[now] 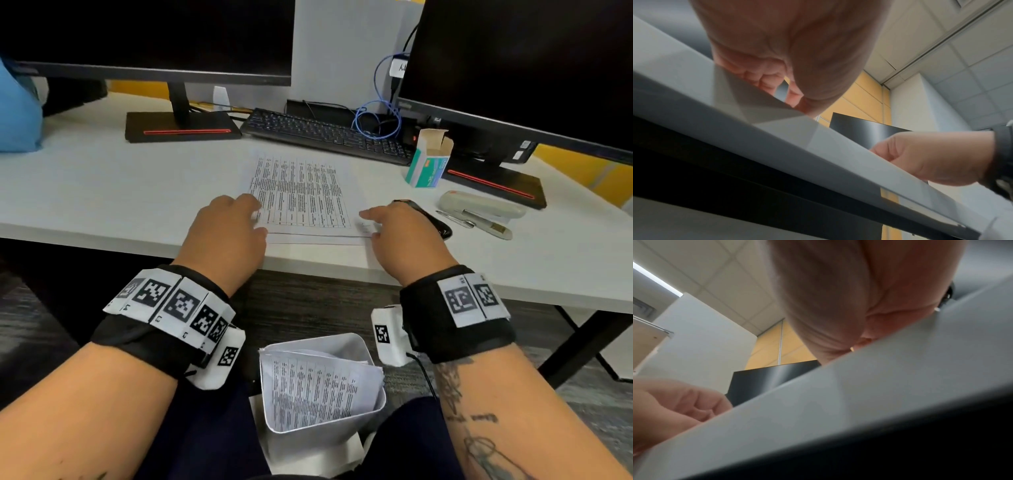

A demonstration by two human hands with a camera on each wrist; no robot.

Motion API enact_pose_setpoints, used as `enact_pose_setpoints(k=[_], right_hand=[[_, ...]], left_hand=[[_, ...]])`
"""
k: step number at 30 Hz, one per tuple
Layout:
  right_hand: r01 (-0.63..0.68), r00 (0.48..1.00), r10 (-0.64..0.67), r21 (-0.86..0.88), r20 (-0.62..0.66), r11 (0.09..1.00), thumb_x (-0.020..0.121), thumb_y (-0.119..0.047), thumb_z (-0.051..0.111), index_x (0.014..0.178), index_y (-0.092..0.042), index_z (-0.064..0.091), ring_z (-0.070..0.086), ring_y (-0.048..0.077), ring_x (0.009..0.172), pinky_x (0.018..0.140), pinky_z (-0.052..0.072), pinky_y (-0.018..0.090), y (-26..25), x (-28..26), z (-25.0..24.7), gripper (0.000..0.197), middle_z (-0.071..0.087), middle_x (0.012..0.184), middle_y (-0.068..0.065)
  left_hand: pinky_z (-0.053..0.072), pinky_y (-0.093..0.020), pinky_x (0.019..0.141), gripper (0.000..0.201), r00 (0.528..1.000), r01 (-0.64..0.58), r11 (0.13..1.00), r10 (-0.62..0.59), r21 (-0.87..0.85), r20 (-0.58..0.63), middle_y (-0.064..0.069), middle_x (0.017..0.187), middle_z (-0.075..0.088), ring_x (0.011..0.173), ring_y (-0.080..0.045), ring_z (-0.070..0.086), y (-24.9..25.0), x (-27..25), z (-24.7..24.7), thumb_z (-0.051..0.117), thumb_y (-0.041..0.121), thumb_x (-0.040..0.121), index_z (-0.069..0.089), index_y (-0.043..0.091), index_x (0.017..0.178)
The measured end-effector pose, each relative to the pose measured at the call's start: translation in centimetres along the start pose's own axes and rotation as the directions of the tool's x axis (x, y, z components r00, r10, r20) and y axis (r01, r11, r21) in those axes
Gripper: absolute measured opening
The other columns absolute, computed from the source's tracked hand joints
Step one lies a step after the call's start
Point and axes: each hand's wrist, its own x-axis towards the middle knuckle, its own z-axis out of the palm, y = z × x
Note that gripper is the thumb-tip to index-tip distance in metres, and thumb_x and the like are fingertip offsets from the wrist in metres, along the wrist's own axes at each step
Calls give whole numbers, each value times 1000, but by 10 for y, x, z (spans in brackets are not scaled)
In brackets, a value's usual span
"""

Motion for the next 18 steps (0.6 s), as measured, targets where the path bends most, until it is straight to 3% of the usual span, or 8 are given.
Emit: enact_pose_setpoints(k=[5, 9, 14, 18], right_hand=[[38, 994, -22, -148, 111, 988, 97, -5, 47, 142, -25, 49, 50, 24, 127, 103, 38, 30, 1, 12, -10, 50, 53, 140, 5], [46, 999, -44, -80, 24, 996, 99, -13, 48, 137, -23, 55, 53, 24, 123, 100, 39, 29, 3, 8, -9, 40, 58, 135, 6], [85, 994, -81, 52, -77, 995, 91, -29, 63, 134, -26, 58, 50, 25, 121, 102, 37, 33, 4, 2, 0, 43, 56, 126, 7], [186, 980, -181, 58, -85, 981, 92, -28, 63, 130, -30, 61, 43, 23, 124, 104, 34, 33, -7, 1, 9, 38, 53, 128, 2]], left_hand=[[43, -33, 80, 22, 997, -73, 990, 68, 122, 43, -10, 106, 66, 97, -28, 60, -4, 14, -5, 55, 22, 96, 68, 13, 111], [43, -31, 75, 20, 985, -162, 957, 143, 241, 96, -9, 96, 64, 88, -25, 60, -4, 19, -9, 52, 17, 97, 69, 8, 101], [35, -27, 73, 8, 967, -249, 963, 254, 108, -33, -6, 88, 59, 86, -24, 55, -4, 8, -7, 58, 7, 91, 66, 6, 91], [33, -23, 77, 17, 957, -268, 963, 264, -16, -117, -5, 95, 65, 93, -23, 58, 9, -1, -11, 54, 15, 96, 70, 8, 98]])
